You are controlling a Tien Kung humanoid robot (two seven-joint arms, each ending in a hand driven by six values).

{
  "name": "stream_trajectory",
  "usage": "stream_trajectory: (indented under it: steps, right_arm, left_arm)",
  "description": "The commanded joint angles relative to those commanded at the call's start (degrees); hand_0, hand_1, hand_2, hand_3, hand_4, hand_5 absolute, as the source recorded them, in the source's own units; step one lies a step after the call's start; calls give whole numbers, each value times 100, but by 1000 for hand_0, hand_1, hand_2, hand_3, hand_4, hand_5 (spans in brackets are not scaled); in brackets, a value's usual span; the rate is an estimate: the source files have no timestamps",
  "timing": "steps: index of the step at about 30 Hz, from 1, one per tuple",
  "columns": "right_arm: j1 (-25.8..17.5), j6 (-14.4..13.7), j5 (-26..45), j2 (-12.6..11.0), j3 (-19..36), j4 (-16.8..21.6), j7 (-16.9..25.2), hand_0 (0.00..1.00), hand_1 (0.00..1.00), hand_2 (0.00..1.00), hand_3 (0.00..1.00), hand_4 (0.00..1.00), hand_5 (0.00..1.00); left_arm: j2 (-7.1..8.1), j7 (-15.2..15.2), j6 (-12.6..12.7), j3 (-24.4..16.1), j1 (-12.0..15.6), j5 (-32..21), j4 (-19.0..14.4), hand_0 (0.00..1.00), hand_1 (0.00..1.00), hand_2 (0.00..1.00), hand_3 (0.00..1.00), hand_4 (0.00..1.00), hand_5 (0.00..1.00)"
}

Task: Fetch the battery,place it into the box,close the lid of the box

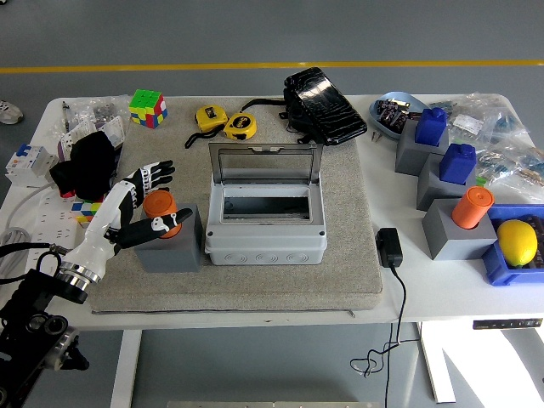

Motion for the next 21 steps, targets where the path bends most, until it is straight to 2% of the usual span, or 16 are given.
stream_trajectory:
  steps: [21]
  right_arm:
    - [-16, 2, -26, -12, 27, 0, -5, 852, 816, 791, 818, 998, 998]
  left_arm:
    - [0, -30, 202, 89, 28, 102, 135, 707, 811, 847, 855, 998, 318]
